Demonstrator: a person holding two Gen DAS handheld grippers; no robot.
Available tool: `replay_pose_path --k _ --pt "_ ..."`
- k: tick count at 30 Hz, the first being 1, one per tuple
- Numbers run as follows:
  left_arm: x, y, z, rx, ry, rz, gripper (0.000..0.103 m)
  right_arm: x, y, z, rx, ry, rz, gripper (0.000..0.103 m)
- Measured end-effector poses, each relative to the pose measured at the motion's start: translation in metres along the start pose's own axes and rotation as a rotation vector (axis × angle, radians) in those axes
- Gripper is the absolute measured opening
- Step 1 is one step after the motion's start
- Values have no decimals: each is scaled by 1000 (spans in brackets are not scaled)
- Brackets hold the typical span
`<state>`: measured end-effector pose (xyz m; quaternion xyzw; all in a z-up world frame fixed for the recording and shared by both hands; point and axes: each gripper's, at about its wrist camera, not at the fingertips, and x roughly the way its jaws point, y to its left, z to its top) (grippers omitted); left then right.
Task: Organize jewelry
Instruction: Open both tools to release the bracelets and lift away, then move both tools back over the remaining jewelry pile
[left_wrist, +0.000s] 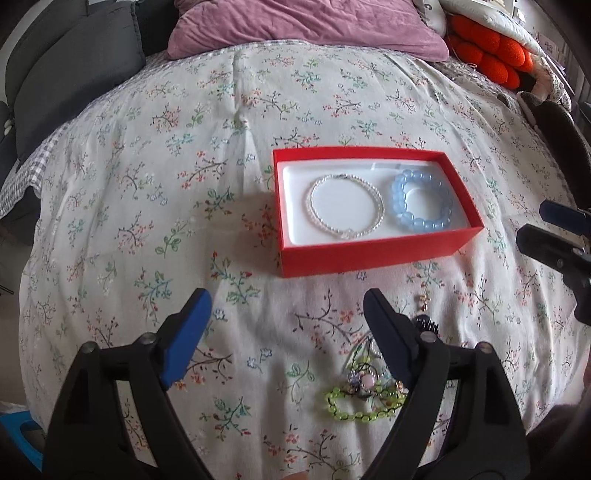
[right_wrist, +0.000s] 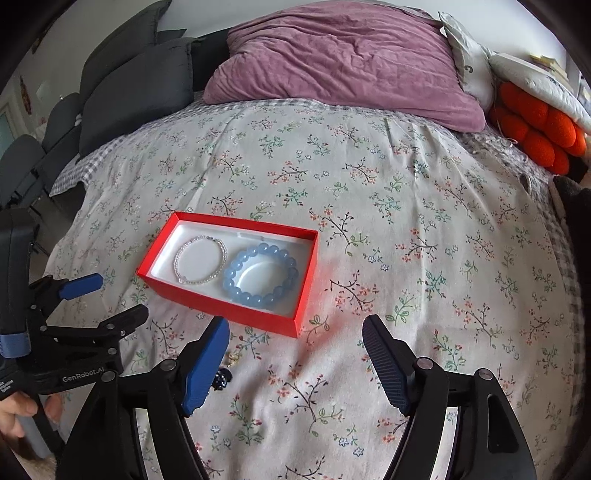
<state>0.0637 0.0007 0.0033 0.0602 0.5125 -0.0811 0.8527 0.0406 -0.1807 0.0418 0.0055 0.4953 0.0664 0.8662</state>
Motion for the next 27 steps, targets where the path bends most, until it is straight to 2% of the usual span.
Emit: replay_pose_path --k 5,10,15,19,23,27 --pt "4 0 -17 3 70 -18 85 7 -6 -13 23 72 9 77" --pt "13 -1 -33 10 158 -28 86 7 -7 -23 3 110 -36 77" --pt "24 -1 -45 3 234 -33 86 12 -5 -36 10 173 -38 78" --pt "29 -1 -49 -20 270 -73 86 20 2 -44 5 224 -24 78" --pt "30 0 -53 -56 285 -132 86 23 7 -48 -9 233 -32 78" --pt "29 2 -56 -50 280 -142 84 26 9 -50 -10 244 -34 78"
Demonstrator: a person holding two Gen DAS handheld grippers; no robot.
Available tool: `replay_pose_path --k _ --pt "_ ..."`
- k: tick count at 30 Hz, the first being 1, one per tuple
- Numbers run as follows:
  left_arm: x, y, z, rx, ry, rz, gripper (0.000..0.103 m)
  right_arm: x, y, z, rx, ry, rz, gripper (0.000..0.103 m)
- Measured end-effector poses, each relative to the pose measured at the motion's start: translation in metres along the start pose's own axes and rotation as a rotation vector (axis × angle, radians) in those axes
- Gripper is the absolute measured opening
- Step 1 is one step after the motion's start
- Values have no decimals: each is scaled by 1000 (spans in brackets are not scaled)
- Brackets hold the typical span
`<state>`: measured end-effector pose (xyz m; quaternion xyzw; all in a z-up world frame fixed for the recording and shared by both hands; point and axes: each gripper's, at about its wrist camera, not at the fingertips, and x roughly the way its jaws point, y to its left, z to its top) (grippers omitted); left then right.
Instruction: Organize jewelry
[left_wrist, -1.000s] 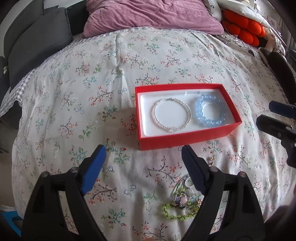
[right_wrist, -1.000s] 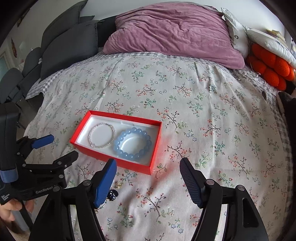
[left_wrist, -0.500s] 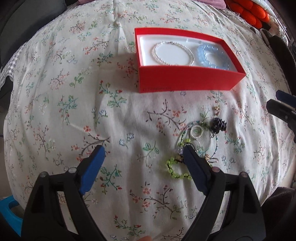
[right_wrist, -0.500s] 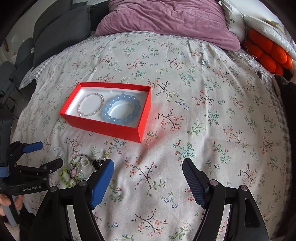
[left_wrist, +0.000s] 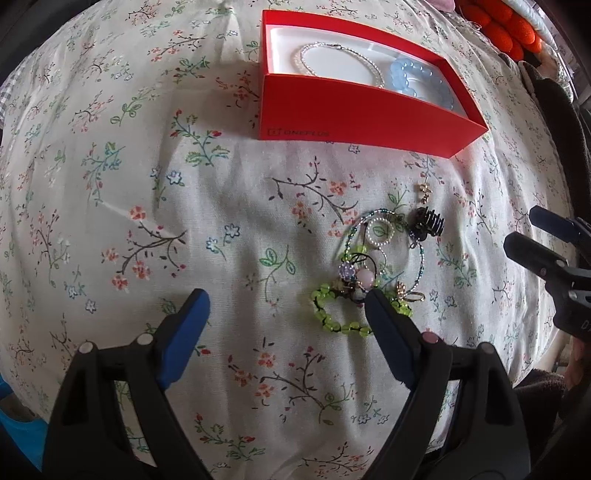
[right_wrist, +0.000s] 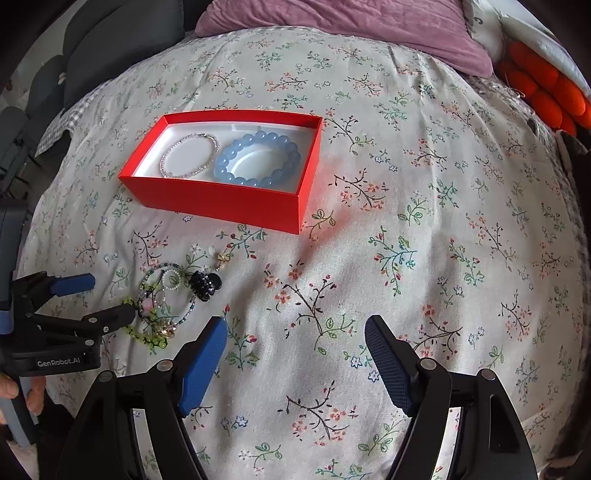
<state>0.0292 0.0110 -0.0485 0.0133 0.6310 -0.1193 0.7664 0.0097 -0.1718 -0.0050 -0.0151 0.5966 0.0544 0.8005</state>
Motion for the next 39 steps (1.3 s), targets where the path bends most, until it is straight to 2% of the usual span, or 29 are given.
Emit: replay_pose_path --k 4,8,10,14,15,16,21,25,29,33,35,39 --pt "7 -8 0 12 13 5 64 5 4 0 -6 18 6 78" --pt "12 -17 1 29 13 31 50 12 9 0 -9 41 34 78" --pt "13 -21 2 39 15 47 38 17 12 1 0 59 59 78" --pt "13 -25 4 66 17 49 22 26 19 2 29 88 115 78" --pt "13 -26 4 69 18 43 13 28 21 2 35 94 130 78" --pt "12 -24 5 70 20 37 9 30 23 3 40 99 143 78" --pt "7 -18 3 74 21 10 7 38 33 8 85 116 213 76" --pt "3 -7 -1 72 22 -6 7 45 44 12 108 127 272 57" --pt "-2 5 -5 68 20 -11 7 55 54 14 127 146 301 44" --pt "-4 14 -7 56 22 -9 7 68 66 15 144 166 307 38" --pt "-5 18 -7 51 23 -8 7 70 72 16 132 155 287 37" --pt "-8 21 -9 48 22 -8 7 71 82 17 103 133 251 28"
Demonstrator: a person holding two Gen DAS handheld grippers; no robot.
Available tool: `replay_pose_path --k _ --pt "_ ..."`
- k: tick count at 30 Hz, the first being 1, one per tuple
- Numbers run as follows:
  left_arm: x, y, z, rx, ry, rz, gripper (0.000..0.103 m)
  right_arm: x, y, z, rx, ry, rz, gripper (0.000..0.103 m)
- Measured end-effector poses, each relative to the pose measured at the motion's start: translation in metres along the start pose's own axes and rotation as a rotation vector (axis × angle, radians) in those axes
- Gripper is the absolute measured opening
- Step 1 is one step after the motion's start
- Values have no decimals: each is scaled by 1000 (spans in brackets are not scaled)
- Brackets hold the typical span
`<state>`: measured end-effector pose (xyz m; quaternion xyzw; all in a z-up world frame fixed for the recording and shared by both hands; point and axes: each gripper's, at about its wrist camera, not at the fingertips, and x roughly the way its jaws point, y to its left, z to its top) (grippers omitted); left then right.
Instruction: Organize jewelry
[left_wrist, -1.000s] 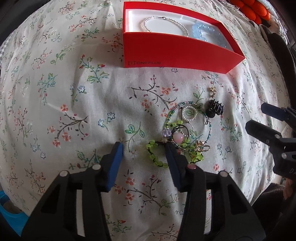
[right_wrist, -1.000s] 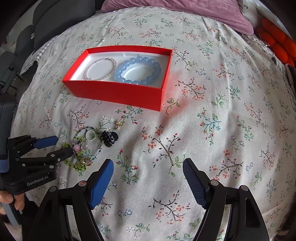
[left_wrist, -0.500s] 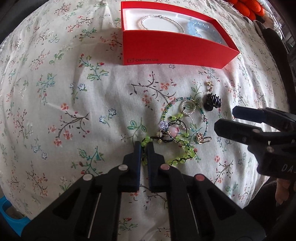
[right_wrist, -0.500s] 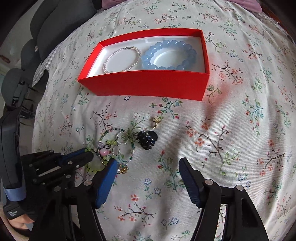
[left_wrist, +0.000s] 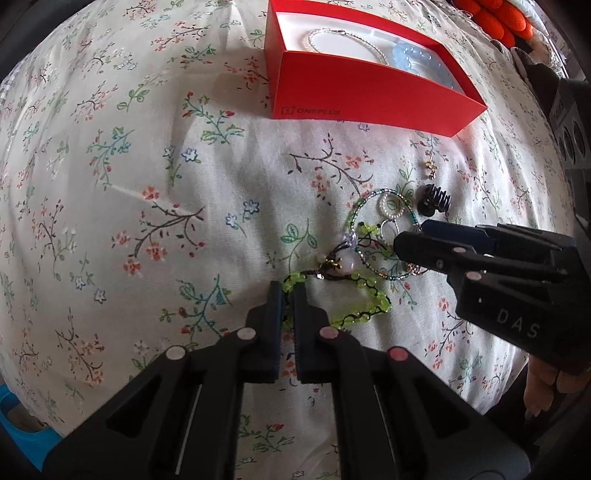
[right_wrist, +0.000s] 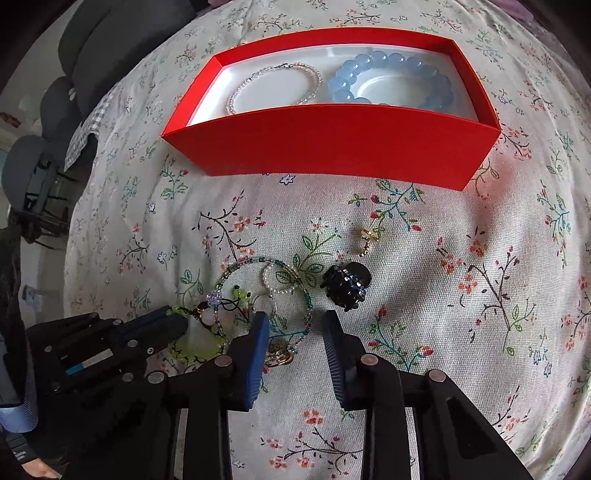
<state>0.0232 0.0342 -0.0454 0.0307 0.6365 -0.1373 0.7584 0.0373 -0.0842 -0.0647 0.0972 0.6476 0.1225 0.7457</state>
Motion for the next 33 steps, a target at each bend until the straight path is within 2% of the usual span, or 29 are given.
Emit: replay_pose_path --k 7,13,24,27,29,30,32,33 --pt "1 1 2 -6 -5 8 7 1 8 -5 -65 -21 -46 11" --pt "-5 4 -3 -13 -27 24 7 -7 7 -8 -98 -32 -33 7" --pt "-36 11 0 -33 -96 -1 6 -43 -1 -15 -134 -96 -3 6" --pt "-38 11 -1 -34 -101 3 6 -45 -8 -16 -117 -82 22 7" --pt "-36 7 -2 -34 -93 9 6 -41 -12 -15 -95 -56 31 15" --pt "-35 8 -2 -32 -85 13 6 -37 -12 -13 -84 -42 28 24" --pt "-29 7 -5 -30 -74 21 6 -32 -14 -11 -67 -26 21 36" --pt "-28 8 -6 -27 -70 24 6 -30 -15 -10 -59 -21 24 50"
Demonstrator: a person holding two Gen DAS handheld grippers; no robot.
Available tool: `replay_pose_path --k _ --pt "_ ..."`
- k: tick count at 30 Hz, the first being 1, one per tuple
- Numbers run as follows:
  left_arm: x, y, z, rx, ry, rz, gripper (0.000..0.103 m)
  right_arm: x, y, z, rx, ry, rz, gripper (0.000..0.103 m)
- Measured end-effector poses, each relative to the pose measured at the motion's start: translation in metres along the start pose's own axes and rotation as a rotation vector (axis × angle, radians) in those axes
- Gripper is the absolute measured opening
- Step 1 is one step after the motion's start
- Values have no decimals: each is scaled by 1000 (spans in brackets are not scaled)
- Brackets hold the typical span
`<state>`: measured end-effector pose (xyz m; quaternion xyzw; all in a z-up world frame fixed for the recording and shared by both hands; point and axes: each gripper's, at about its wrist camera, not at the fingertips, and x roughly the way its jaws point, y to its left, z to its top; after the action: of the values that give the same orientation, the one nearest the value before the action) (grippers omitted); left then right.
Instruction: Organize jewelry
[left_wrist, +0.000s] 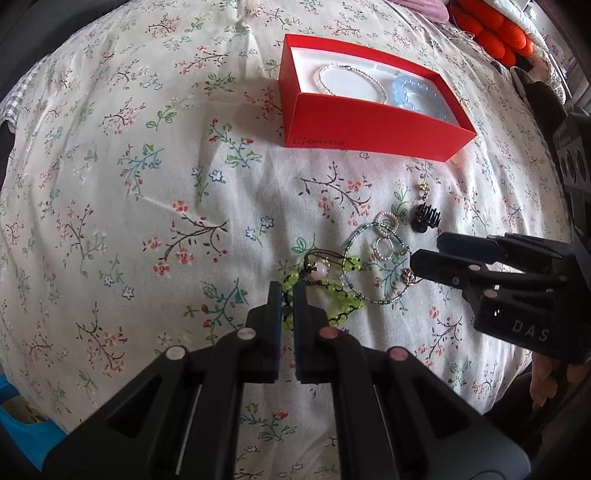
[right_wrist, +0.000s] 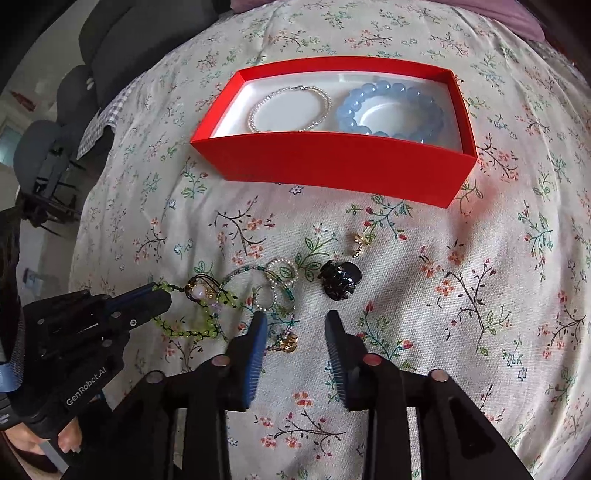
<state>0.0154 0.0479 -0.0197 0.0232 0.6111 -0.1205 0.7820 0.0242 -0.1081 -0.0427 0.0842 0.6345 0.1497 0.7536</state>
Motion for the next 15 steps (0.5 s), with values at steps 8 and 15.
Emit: replay_pose_path --k 8,15 --pt "1 0 2 9 10 3 6 21 11 0 -54 19 -45 42" --pt "6 -6 5 10 20 10 6 27 33 -6 -165 3 -126 11"
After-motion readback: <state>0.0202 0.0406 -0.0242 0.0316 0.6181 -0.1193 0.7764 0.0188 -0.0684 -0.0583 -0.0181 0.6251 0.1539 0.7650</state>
